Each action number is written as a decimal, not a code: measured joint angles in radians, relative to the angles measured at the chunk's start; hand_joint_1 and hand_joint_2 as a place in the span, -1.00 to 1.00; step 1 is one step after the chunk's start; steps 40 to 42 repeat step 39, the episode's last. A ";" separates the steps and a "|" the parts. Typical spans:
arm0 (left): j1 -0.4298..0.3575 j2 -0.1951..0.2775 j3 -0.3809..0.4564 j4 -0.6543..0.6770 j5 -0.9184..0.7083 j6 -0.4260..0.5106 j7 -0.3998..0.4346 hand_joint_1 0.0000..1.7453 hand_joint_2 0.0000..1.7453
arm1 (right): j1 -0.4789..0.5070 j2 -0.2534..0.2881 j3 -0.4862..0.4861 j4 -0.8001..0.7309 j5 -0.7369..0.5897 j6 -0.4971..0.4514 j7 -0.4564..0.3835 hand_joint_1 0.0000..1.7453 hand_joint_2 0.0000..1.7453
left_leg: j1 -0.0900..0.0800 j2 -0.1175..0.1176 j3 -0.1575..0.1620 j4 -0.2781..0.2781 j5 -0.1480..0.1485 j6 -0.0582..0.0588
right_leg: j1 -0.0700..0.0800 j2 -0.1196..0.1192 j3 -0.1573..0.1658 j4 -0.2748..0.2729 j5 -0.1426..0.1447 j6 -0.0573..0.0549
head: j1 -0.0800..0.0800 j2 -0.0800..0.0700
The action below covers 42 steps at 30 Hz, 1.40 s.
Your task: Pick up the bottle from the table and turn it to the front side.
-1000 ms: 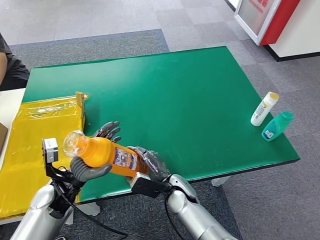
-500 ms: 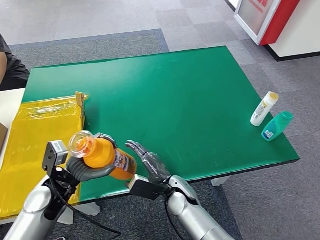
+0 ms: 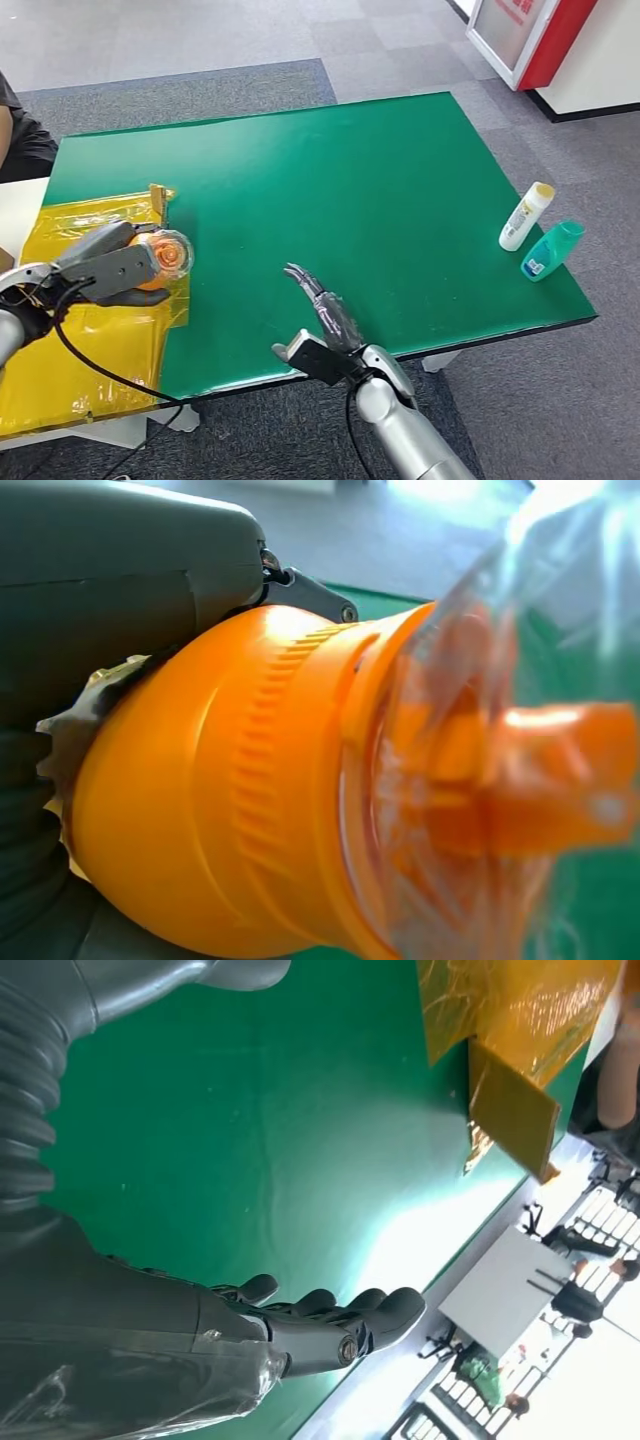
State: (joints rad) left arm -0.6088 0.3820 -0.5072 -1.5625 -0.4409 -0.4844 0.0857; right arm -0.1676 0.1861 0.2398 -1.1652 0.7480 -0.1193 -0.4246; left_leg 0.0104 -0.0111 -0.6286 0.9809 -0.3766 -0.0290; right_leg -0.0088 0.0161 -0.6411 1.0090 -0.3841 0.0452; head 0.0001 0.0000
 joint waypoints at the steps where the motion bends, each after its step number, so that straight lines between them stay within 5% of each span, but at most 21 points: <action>1: -0.027 0.020 -0.028 0.007 -0.026 -0.013 0.018 1.00 1.00 | 0.000 0.000 -0.008 -0.004 -0.002 0.003 -0.001 -1.00 1.00 | 0.000 0.000 0.000 0.000 0.000 0.000 | 0.000 0.000 0.000 0.000 0.000 0.000 | 0.000 0.000; 6: -0.059 0.068 -0.136 0.053 -0.097 0.007 0.051 1.00 1.00 | 0.000 0.000 -0.031 -0.010 -0.004 0.015 -0.004 -1.00 1.00 | 0.000 0.000 0.000 0.000 0.000 0.000 | 0.000 0.001 0.000 0.000 0.000 0.000 | 0.000 0.000; 12: 0.007 0.078 -0.182 0.152 -0.148 0.043 0.052 1.00 1.00 | -0.010 0.000 -0.035 -0.010 -0.005 0.026 -0.021 -1.00 1.00 | 0.000 0.001 0.000 0.000 -0.001 0.000 | 0.000 0.001 0.000 0.000 0.000 -0.001 | 0.000 0.000; 18: 0.087 0.024 -0.154 0.280 -0.289 0.090 0.072 1.00 1.00 | -0.025 0.001 -0.034 0.003 -0.008 0.040 -0.027 -1.00 1.00 | 0.000 0.001 0.000 0.000 -0.001 0.000 | 0.000 0.001 0.001 0.000 -0.001 -0.001 | 0.000 0.000; 24: 0.091 -0.067 -0.074 0.408 -0.399 0.134 0.091 1.00 1.00 | -0.028 0.006 -0.031 0.013 -0.008 0.048 -0.028 -1.00 1.00 | 0.000 0.001 0.001 0.000 -0.001 0.000 | 0.000 0.001 0.002 0.000 0.000 -0.001 | 0.000 0.000; 30: 0.075 -0.109 -0.035 0.471 -0.423 0.141 0.086 1.00 1.00 | -0.030 0.007 -0.030 0.014 -0.008 0.051 -0.028 -1.00 1.00 | 0.000 0.001 0.003 0.000 -0.001 -0.001 | 0.000 0.001 0.003 0.001 0.000 -0.001 | 0.000 0.000; 31: 0.074 -0.114 -0.030 0.477 -0.432 0.145 0.090 0.93 1.00 | -0.030 0.008 -0.030 0.014 -0.008 0.051 -0.028 -1.00 1.00 | 0.000 0.001 0.003 0.000 -0.001 -0.001 | 0.000 0.001 0.003 0.001 0.000 -0.001 | 0.000 0.000; 35: 0.079 -0.169 0.032 0.521 -0.539 0.203 0.095 -1.00 1.00 | -0.031 0.012 -0.025 0.017 -0.002 0.054 -0.027 -1.00 1.00 | 0.000 0.001 0.003 0.000 0.000 -0.001 | 0.000 0.001 0.003 0.001 0.000 -0.001 | 0.000 0.000; 37: 0.091 -0.211 0.087 0.539 -0.590 0.231 0.075 -1.00 1.00 | -0.031 0.015 -0.024 0.019 0.002 0.053 -0.023 -1.00 1.00 | 0.000 0.001 0.003 0.000 0.000 -0.001 | 0.000 0.001 0.003 0.001 0.000 -0.001 | 0.000 0.000; 38: 0.102 -0.231 0.116 0.542 -0.604 0.239 0.058 -1.00 0.50 | -0.029 0.016 -0.024 0.019 0.002 0.052 -0.020 -1.00 1.00 | 0.000 0.001 0.003 0.000 0.000 -0.001 | 0.000 0.001 0.003 0.001 0.000 -0.001 | 0.000 0.000; 39: 0.107 -0.241 0.129 0.543 -0.610 0.242 0.049 -1.00 0.33 | -0.029 0.016 -0.024 0.019 0.002 0.051 -0.018 -1.00 1.00 | 0.000 0.001 0.003 0.000 0.000 -0.001 | 0.000 0.001 0.003 0.001 0.000 -0.001 | 0.000 0.000; 42: 0.107 -0.241 0.129 0.543 -0.610 0.242 0.049 -1.00 0.33 | -0.029 0.016 -0.024 0.019 0.002 0.051 -0.018 -1.00 1.00 | 0.000 0.001 0.003 0.000 0.000 -0.001 | 0.000 0.001 0.003 0.001 0.000 -0.001 | 0.000 0.000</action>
